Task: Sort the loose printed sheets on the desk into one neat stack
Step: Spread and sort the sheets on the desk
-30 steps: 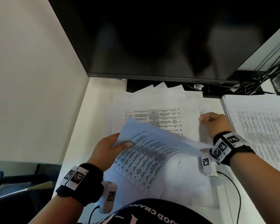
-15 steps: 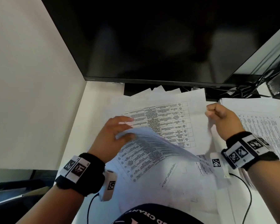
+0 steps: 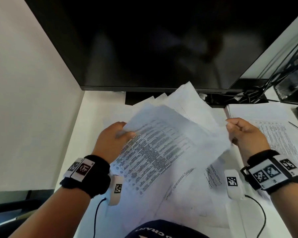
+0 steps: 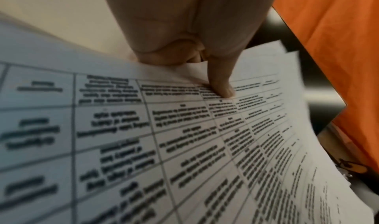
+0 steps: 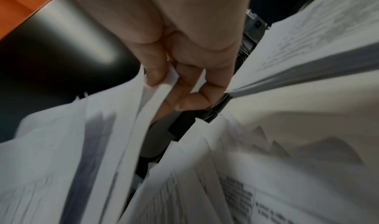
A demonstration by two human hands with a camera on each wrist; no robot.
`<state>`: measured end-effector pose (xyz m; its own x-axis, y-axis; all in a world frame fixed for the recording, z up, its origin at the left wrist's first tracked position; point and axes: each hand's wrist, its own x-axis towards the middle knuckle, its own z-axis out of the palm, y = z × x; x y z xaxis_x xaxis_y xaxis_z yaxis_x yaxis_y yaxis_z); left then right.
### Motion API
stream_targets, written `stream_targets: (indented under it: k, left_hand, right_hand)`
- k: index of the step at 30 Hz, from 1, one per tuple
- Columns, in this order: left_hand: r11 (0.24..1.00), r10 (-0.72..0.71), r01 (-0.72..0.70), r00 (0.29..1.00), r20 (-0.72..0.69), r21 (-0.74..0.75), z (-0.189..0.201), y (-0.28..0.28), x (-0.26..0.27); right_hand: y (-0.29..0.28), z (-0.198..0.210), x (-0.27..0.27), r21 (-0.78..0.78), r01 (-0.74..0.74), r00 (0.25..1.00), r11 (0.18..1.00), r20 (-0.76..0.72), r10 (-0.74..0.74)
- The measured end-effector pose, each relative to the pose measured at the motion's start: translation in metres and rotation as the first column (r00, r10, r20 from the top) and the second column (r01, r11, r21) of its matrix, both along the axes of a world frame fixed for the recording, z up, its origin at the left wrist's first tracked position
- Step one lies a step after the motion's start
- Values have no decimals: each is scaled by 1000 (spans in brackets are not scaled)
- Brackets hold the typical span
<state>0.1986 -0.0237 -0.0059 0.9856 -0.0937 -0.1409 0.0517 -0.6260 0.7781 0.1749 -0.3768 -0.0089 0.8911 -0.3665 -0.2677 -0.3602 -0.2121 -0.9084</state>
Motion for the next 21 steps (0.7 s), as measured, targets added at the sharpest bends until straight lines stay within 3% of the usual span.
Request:
stream_targets:
  k: [4, 9, 12, 15, 18, 21]
  left_hand:
    - [967, 81, -102, 992, -97, -234, -6, 2, -13]
    - [999, -18, 11, 986, -164, -43, -14, -4, -25]
    - [995, -48, 21, 955, -292, -96, -14, -5, -37]
    - [993, -95, 68, 950, -297, -100, -14, -5, -53]
    - [990, -136, 123, 959, -248, -67, -14, -2, -65]
    - [988, -130, 105, 959, -253, -111, -13, 5, -73]
  right_hand:
    - [4, -15, -8, 86, -20, 995, 996, -91, 28]
    - [31, -10, -14, 113, -83, 992, 990, -84, 93]
    - [36, -12, -13, 169, -102, 987, 980, -108, 121]
    - [33, -9, -8, 141, -61, 986, 988, -143, 81]
    - [28, -18, -5, 177, -84, 953, 981, -275, 131]
    - [28, -38, -3, 15, -217, 880, 976, -429, 203]
